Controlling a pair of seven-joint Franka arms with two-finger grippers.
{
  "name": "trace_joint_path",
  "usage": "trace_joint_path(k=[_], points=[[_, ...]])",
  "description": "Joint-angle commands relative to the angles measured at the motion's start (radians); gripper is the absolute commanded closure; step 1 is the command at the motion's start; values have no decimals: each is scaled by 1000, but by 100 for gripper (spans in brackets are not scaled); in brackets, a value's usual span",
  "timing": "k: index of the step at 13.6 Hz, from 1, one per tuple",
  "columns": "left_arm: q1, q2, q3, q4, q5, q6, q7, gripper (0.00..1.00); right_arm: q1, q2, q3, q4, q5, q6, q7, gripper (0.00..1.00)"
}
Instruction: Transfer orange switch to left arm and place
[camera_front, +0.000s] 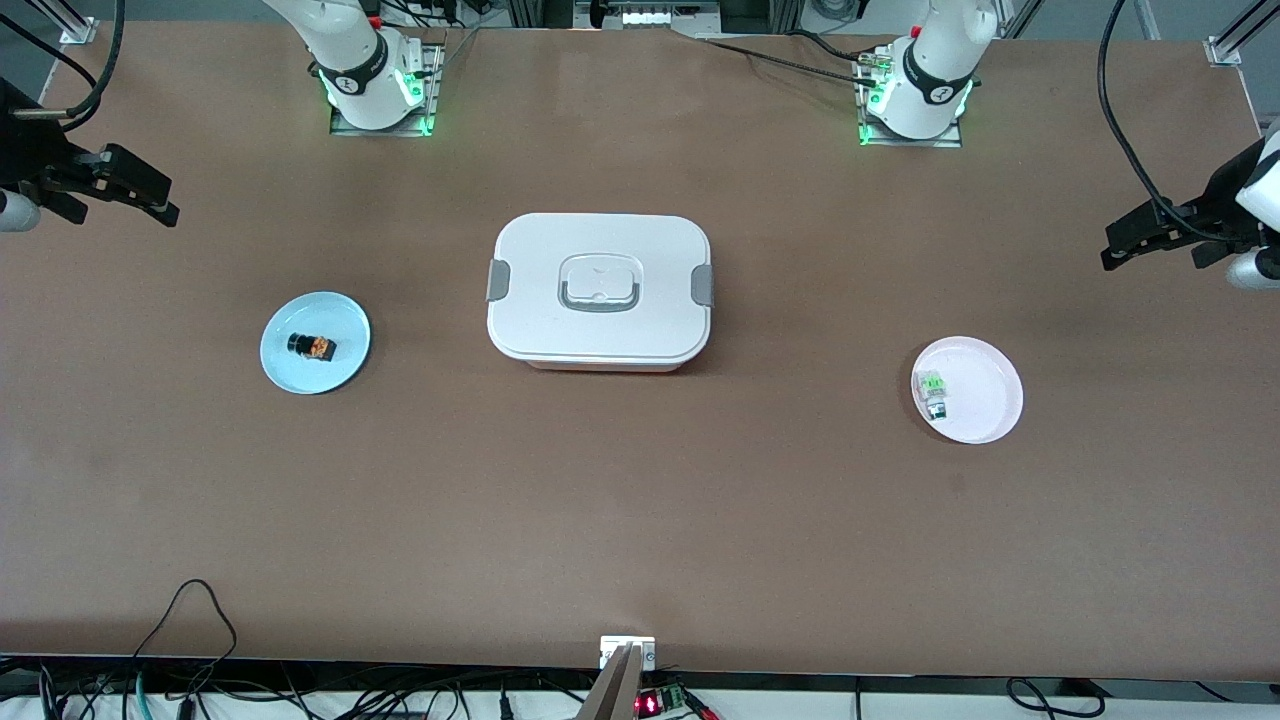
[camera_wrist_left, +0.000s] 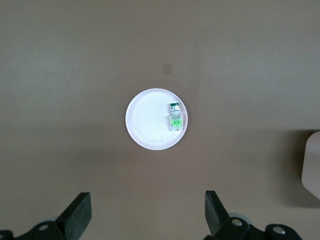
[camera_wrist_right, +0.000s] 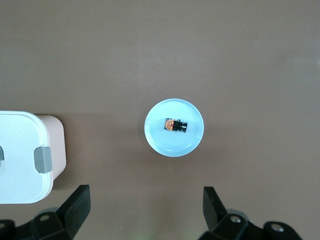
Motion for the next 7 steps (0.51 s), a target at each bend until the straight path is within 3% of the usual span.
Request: trace_joint_path(k=[1,7], points=[[2,11,2,31,-11,-24,8,0,-9,11,12,28,-14,-23,9,0],[2,11,0,33,-11,-26,8,0,-14,13,10,28,-15,-23,9,0]])
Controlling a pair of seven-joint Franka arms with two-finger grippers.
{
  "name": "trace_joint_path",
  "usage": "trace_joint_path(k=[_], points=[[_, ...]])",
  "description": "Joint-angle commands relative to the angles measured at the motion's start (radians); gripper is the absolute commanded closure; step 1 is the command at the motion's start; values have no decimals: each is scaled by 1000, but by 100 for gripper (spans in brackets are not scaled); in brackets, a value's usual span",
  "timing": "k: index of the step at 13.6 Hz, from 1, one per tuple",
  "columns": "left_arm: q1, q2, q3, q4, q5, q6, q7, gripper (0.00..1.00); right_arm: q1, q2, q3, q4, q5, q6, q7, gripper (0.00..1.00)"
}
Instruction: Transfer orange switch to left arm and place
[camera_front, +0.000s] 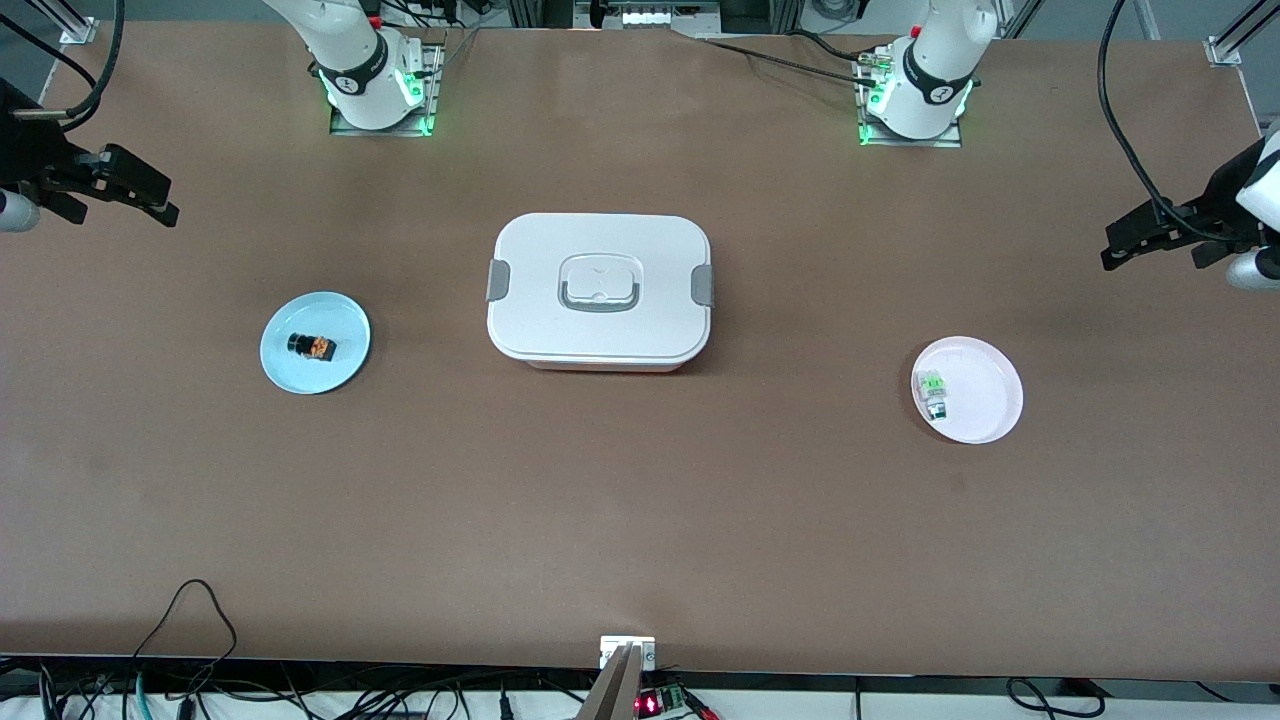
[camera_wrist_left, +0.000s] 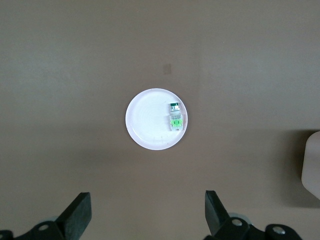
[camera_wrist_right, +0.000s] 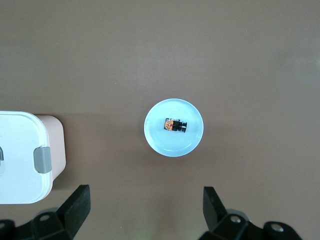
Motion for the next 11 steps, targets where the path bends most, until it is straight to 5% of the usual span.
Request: trace_joint_path(k=[1,7,11], points=[[2,11,0,31,-11,-26,8,0,-11,18,10,28,-14,-25,7,0],[2,11,0,31,-11,-33,7,0,-9,91,10,-43,-55,-75,18,0],[1,11,-1,36,-13,-36,8,0,-17,91,-11,-206,-58,61,19,0]])
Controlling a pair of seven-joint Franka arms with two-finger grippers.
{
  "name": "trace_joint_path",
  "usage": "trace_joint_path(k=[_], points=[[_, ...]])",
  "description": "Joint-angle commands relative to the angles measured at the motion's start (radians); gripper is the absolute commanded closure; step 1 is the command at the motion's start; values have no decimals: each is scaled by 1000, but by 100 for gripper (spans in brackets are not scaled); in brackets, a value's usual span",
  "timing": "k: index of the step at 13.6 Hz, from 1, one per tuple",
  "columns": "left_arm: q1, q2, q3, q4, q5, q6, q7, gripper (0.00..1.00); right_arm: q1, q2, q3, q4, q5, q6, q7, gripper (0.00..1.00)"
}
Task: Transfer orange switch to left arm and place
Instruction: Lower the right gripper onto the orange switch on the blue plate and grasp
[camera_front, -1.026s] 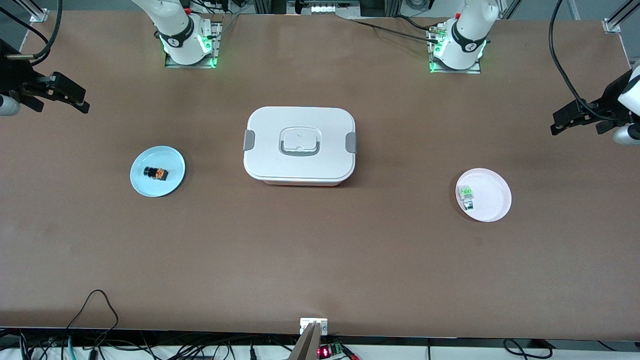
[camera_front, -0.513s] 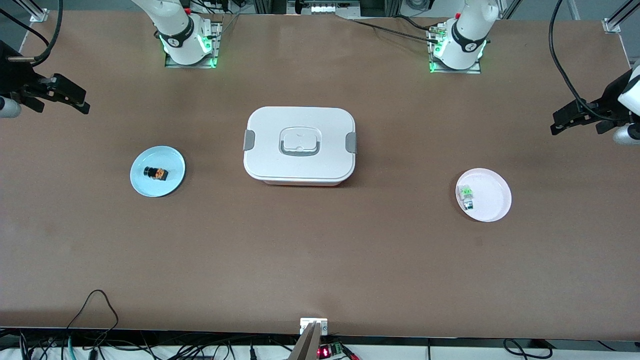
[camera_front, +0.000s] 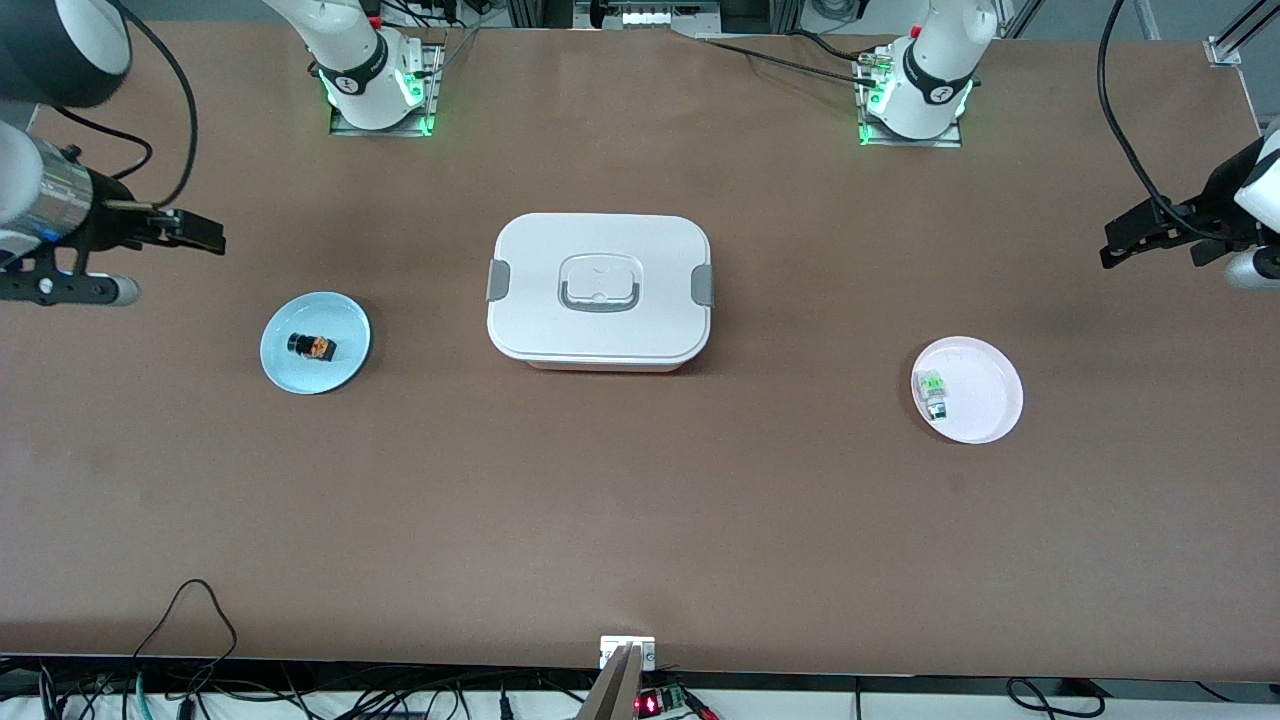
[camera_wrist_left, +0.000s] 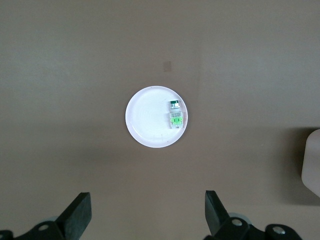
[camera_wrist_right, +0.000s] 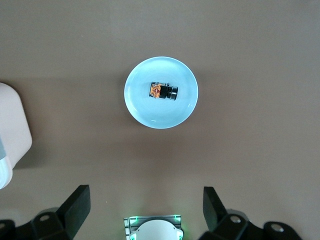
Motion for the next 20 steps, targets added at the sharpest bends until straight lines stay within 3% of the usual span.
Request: trace_joint_path(k=[1,8,14,20], points=[[1,11,-4,37,-13,-26,8,0,-13,-28,-6,-136,-14,119,11,0],[1,11,-9,47,-13,-26,7,0,-15,11,-43,-424,-14,509,11,0],[1,11,-7,47,-13,-26,8,0,-16,149,-49,-505,-13,724,11,0],[1,11,-6,47,-13,-26,8,0,-31,274,-48,-509,-13,859,-1,0]])
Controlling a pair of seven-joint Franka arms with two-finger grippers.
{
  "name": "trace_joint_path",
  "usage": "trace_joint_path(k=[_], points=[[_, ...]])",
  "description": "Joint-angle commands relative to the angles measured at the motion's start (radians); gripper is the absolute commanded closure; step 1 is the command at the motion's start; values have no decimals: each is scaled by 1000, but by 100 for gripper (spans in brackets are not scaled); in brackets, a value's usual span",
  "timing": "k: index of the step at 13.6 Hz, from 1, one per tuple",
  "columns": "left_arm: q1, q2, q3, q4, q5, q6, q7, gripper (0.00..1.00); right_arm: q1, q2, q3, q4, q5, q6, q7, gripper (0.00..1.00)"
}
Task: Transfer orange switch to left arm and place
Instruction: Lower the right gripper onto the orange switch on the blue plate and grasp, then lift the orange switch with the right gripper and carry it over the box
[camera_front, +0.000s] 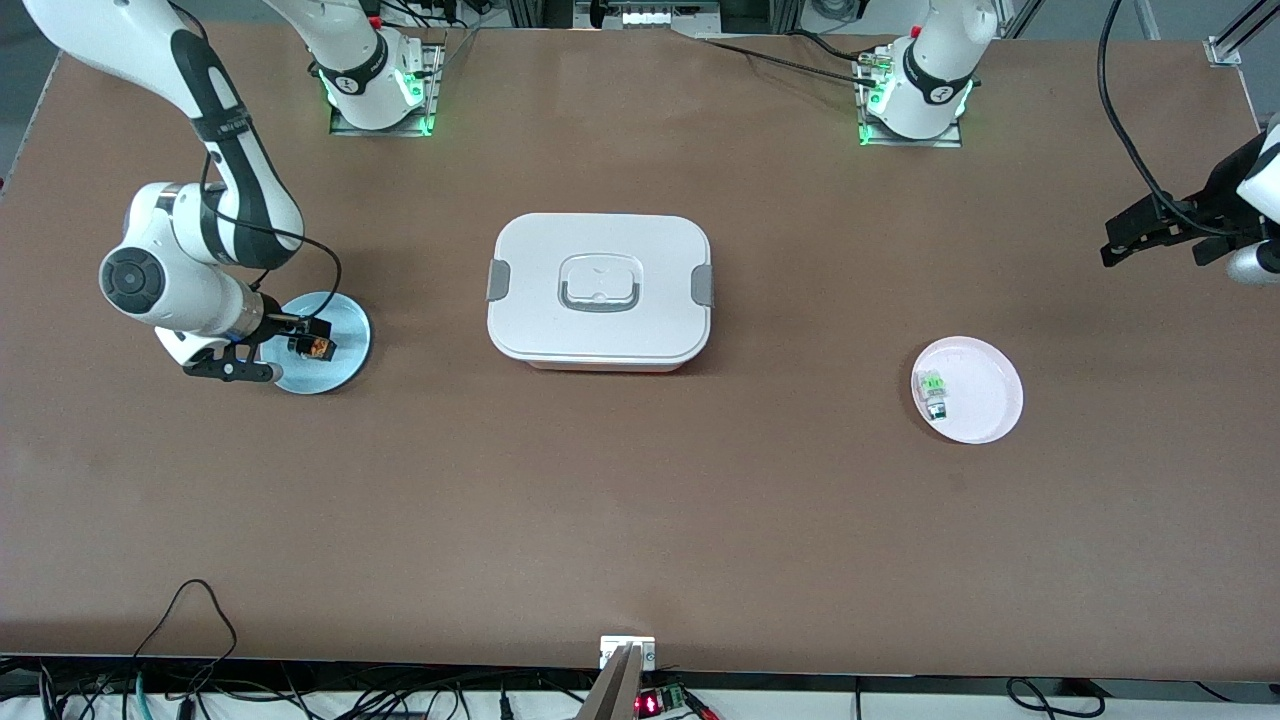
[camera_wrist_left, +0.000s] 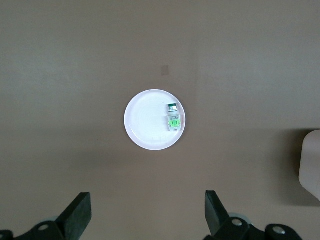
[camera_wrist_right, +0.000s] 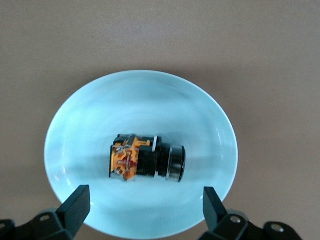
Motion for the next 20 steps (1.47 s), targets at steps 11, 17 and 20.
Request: trace_joint_path(k=[11,17,20], points=[[4,12,3,31,-13,-25,8,0,-17,80,6,2,-9,106,-1,28],[4,12,4,31,-13,-25,8,0,-16,40,13,8,-11,94,-13,77],[2,14,6,31,-13,-23,13,0,-14,-29,35,22,-5,42,-56,80]])
